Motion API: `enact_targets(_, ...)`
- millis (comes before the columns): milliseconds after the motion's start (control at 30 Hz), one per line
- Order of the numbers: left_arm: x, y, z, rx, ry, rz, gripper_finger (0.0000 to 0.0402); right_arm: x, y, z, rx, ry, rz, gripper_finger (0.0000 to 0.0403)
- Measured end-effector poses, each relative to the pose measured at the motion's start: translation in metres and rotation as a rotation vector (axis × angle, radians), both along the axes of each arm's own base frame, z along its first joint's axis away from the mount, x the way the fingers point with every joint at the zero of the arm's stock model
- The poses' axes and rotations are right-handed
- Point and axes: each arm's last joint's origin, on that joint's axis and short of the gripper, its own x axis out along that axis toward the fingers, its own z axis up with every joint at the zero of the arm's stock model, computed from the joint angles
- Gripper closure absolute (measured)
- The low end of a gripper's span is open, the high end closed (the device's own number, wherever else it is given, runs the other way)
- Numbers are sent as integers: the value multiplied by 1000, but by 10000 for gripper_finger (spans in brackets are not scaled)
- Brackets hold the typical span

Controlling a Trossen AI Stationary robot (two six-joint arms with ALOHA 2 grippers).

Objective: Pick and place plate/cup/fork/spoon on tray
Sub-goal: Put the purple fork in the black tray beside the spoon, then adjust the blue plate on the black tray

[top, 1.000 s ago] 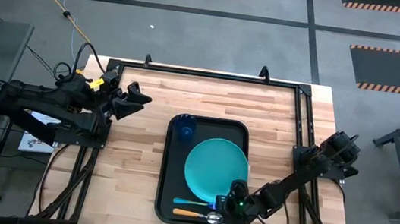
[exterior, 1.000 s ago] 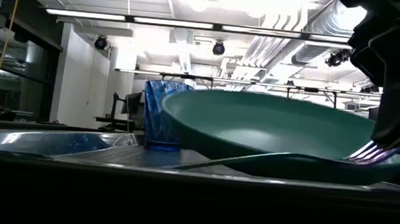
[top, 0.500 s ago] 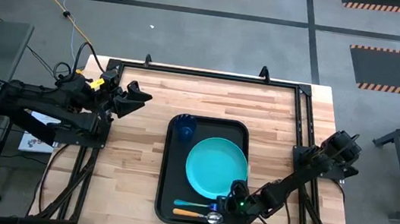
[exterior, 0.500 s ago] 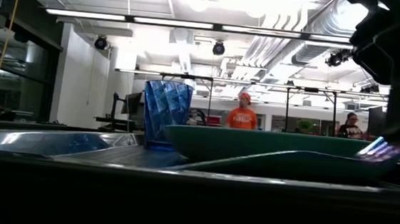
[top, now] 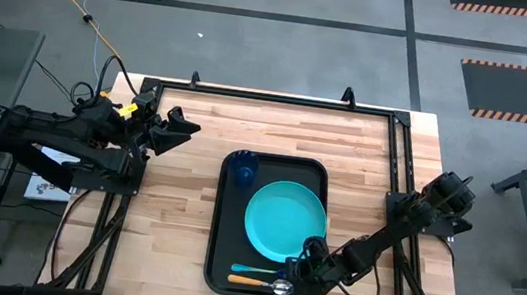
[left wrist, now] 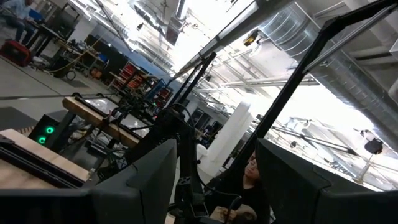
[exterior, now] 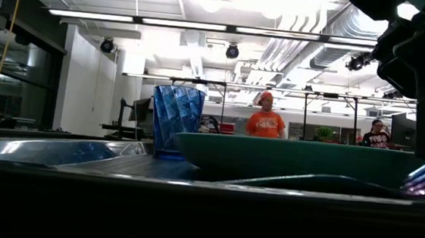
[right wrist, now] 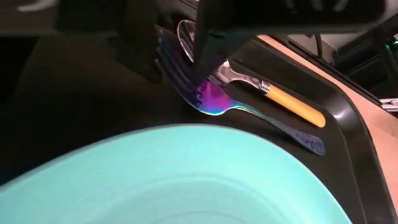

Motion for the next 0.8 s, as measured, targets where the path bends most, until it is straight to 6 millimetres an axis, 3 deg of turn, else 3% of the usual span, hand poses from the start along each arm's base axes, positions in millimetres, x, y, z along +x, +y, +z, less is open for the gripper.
enact_targets(267, 0, 0, 0, 0, 0, 0, 192, 0, 1, 0, 6, 12, 40, 255)
enact_targets(567, 0, 0, 0, -2, 0, -1, 192, -5, -2, 1, -9, 64, 85, 234)
enact_targets(800, 0, 0, 0, -1, -1, -1, 192, -32, -23, 39, -97, 126, 126, 234)
